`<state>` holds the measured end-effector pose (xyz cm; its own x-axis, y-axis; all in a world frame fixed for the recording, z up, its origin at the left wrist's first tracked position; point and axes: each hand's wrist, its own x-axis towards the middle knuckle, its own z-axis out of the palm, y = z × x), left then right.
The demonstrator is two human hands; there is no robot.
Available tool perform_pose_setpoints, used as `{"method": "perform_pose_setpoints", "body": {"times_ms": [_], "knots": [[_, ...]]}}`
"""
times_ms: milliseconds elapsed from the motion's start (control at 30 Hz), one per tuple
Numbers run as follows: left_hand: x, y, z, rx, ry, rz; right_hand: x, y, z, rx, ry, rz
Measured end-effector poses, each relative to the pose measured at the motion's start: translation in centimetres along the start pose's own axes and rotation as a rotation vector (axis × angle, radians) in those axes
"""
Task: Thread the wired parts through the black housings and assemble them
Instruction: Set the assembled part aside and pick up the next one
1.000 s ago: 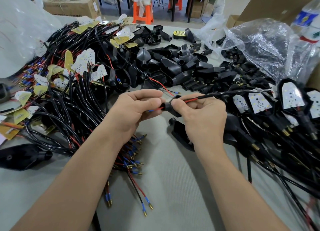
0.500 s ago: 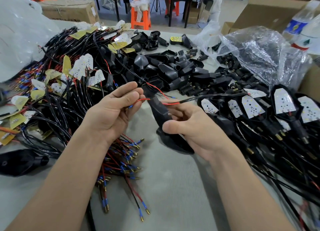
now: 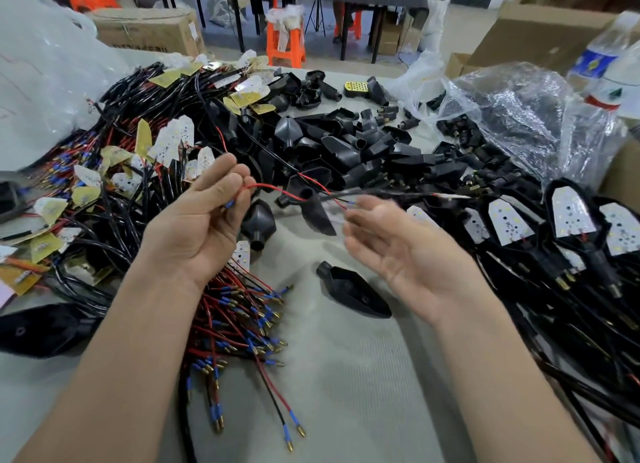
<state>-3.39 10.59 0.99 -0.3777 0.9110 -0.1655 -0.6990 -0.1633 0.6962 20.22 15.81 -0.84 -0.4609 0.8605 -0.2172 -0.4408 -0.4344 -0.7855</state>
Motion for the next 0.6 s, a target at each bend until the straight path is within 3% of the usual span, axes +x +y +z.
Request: {"method": "perform_pose_setpoints", "body": {"times_ms": [100, 200, 367, 500, 600], "knots": [[-0.4, -1.0, 0.8, 0.102, -0.059, -0.053, 0.0, 1.6, 1.4, -0.159, -0.023, 0.099], [-0.7, -1.6, 1.4, 0.152, -0.1, -0.077, 0.2, 2.5, 2.1, -0.476, -0.027, 0.046], [-1.2, -1.1, 0.9, 0.209, -0.234, -0.118, 0.6, 3.4, 2.7, -0.919, 0.147, -0.188], [-0.6, -1.2, 0.3, 0.674, -0.28, -0.04, 0.3, 2.9, 2.4, -0.951, 0.227, -0.449], [-0.7, -2.0, 0.3, 0.842, -0.316, -0.065, -0.7, 1.8, 1.7, -1.204, 0.301, -0.697]]}}
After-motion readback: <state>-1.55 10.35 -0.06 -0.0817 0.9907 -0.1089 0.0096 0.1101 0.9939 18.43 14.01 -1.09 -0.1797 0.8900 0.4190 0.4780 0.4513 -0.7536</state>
